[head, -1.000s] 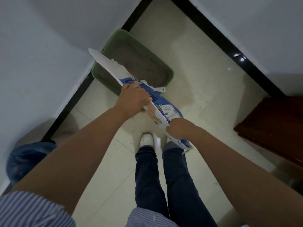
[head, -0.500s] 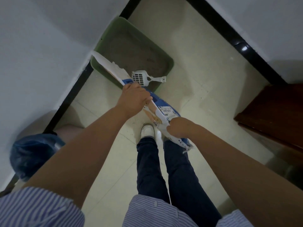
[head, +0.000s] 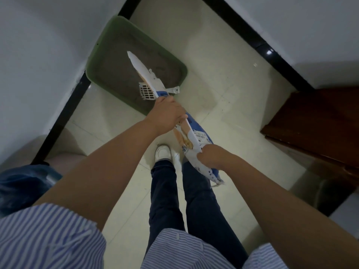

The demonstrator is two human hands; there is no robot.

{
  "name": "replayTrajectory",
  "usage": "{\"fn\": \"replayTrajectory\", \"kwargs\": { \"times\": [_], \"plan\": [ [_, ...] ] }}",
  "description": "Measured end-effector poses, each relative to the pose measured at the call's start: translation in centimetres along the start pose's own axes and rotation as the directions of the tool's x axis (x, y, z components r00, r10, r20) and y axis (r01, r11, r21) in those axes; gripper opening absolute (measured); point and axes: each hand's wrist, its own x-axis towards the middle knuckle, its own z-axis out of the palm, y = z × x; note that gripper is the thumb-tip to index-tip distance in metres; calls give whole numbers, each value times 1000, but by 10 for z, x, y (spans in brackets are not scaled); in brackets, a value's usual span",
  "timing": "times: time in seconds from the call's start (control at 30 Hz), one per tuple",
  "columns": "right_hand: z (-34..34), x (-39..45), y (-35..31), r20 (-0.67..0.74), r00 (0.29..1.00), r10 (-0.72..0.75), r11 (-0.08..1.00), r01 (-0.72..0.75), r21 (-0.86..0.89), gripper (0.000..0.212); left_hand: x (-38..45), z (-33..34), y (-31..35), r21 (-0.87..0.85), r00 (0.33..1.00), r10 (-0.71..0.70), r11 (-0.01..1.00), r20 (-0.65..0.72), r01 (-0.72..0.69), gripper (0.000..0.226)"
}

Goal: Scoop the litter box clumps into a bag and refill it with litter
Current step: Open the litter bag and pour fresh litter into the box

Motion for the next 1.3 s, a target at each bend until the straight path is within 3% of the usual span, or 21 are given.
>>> {"fn": "replayTrajectory", "kwargs": {
  "times": [0.17, 0.43, 0.53, 0.6, 0.77, 0.87, 1.03, 1.17, 1.27, 1.3],
  "plan": [
    [-6, 4, -3, -9, 1000, 24, 997, -23, 69, 37, 5, -10, -1, 40, 999, 21, 999, -29, -20, 37],
    [-13, 8, -18, -80, 993, -86, 996, 87, -1, 37, 2, -20, -21, 171, 995, 18, 985, -96, -2, 30],
    [-14, 12, -24, -88, 989, -116, 993, 115, -18, 28, 0, -23, -28, 203, 995, 9, 979, -104, 13, 31],
    [-13, 15, -30, -87, 987, -132, 991, 132, -11, 22, -1, -23, -34, 195, 995, -1, 981, -101, 21, 32],
    [-7, 20, -39, -62, 988, -139, 990, 141, 25, 35, -15, -16, -46, 156, 993, -77, 984, -86, 90, 38],
    [-4, 24, -39, -58, 987, -148, 988, 150, 26, 23, -19, -7, -50, 126, 992, -68, 989, -105, 81, 38],
    [7, 31, -31, -44, 992, -117, 993, 117, -1, 40, -25, 7, -46, 119, 993, -40, 992, -113, 53, 36],
    [16, 38, -10, -92, 991, -100, 995, 98, -31, 31, -19, 18, -35, 163, 935, 130, 983, -329, -79, 27],
    [23, 47, 2, -102, 991, -82, 996, 84, 17, 39, -5, 31, -28, 269, 987, 147, 955, -65, -125, 32],
    [27, 51, 5, -100, 991, -85, 996, 88, 32, 38, -2, 34, -25, 214, 990, 126, 971, -69, -108, 35]
  ]
}}
